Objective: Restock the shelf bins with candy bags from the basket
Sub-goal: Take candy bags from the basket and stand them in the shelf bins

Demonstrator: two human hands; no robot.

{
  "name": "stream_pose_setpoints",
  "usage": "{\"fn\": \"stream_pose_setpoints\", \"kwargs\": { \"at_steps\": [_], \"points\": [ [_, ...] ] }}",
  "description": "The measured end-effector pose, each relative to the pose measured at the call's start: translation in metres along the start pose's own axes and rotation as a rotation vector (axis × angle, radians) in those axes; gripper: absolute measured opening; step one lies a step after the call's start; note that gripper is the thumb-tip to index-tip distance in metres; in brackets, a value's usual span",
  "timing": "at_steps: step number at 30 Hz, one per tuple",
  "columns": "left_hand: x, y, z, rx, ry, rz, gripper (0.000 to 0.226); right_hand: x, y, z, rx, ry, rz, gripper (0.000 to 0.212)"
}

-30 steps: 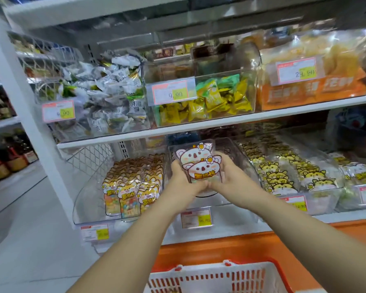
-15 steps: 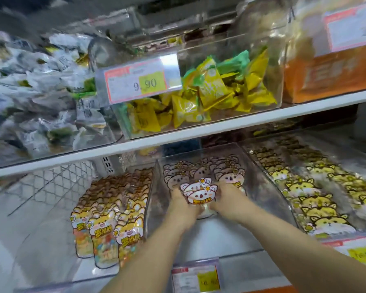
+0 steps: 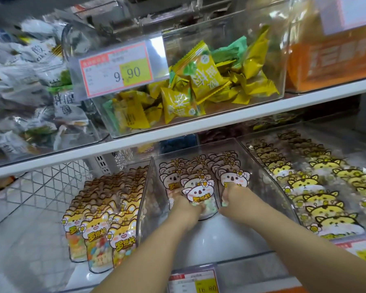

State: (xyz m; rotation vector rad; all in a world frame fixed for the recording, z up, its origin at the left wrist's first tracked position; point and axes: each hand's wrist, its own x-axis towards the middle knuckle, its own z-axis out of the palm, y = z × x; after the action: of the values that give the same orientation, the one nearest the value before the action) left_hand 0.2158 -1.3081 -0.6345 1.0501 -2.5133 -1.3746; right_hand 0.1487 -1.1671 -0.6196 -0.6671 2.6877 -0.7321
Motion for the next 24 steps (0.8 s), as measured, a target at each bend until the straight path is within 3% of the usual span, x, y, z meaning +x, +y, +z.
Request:
{"fn": "stream_pose_setpoints", "kwargs": {
  "at_steps": [4, 8, 12, 18, 24],
  "points": [
    [-0.002, 0.011, 0.002, 0.064, -0.013, -0.022, 0.081, -0.001, 0.008, -0.003, -0.071, -0.085, 0.040, 0.040],
    [-0.004, 0.019, 0.005, 0.020, 0.027, -0.039, 0.073, -0.002, 0.006, -0.001, -0.072, -0.001, 0.072, 0.043],
    [-0.012, 0.024, 0.010, 0.036, 0.013, -0.033, 0.082, -0.002, 0.003, 0.000, -0.072, 0.075, 0.081, 0.063],
    [-0.020, 0.021, 0.014, 0.055, 0.030, 0.020, 0.089, -0.004, 0.004, -0.002, -0.007, 0.175, 0.024, 0.048],
    [-0.022, 0.018, 0.014, 0.073, 0.036, 0.042, 0.091, -0.004, 0.002, 0.000, 0.028, 0.092, -0.014, 0.040]
  ]
}}
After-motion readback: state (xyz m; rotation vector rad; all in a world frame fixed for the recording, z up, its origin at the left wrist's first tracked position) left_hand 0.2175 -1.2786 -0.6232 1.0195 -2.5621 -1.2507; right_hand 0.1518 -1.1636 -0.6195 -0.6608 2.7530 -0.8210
